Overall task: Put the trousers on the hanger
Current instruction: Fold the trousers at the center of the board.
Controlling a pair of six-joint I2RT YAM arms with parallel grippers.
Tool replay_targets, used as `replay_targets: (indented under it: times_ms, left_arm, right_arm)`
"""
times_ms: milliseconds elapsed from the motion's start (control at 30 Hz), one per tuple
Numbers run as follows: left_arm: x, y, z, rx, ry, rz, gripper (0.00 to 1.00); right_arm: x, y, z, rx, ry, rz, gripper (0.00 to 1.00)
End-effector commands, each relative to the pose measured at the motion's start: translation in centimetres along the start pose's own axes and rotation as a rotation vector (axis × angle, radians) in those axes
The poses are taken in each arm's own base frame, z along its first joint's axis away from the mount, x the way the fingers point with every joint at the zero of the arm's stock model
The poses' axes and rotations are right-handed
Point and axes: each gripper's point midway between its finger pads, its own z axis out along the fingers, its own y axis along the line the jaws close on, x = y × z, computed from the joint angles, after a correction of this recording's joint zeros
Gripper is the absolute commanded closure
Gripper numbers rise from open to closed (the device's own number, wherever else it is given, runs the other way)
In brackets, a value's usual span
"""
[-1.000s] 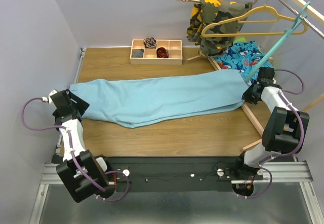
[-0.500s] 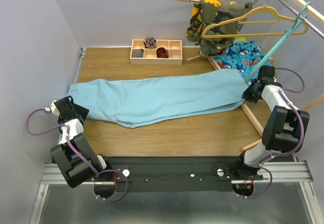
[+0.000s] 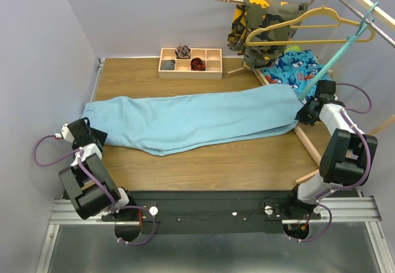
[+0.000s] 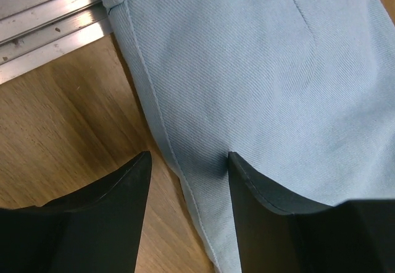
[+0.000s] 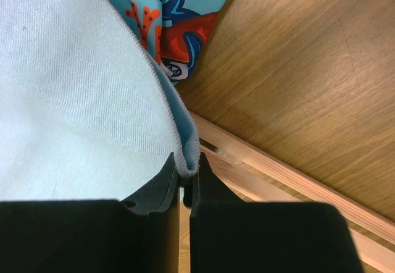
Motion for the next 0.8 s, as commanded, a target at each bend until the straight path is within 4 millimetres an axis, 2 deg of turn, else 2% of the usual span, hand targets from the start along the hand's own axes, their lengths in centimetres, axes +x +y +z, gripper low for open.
replay_targets:
  times_ms: [0, 67, 200, 300, 333, 467, 667, 767]
  left_arm:
    - [0.0, 1.4, 0.1, -0.053, -0.032, -0.061, 0.4]
    - [0.6, 1.7, 0.6, -0.06, -0.012, -0.056, 0.4]
    - [0.3, 1.2, 1.2, -0.049, 0.0, -0.052, 0.41]
    - [0.3, 1.0, 1.4, -0.045, 0.01, -0.044, 0.59]
    - [0.4, 0.9, 1.3, -0.04, 0.013, -0.041, 0.73]
    - [0.5, 0.6, 1.3, -0.016, 0.022, -0.004, 0.98]
    - [1.7, -2.0, 0.6, 0.069, 0.056, 0.077, 1.0]
    - [3.3, -3.7, 0.0, 0.103, 0.088, 0.134, 1.0]
  right_arm:
    - [-1.5, -0.3, -0.3, 0.009, -0.033, 0.03, 0.99]
    - [-1.6, -0.5, -0.6, 0.014, -0.043, 0.036, 0.99]
    - [-2.3, -0.7, -1.0, 0.019, -0.068, 0.04, 0.99]
    - [-2.8, -1.0, -1.4, 0.021, -0.083, 0.049, 0.99]
    - [-2.8, -1.2, -1.4, 0.026, -0.082, 0.056, 0.99]
    - [-3.4, -2.3, -1.7, 0.045, -0.093, 0.076, 0.99]
    - [-4.7, -4.6, -2.3, 0.074, -0.116, 0.129, 0.99]
    - [-5.5, -6.0, -2.7, 0.093, -0.132, 0.155, 0.99]
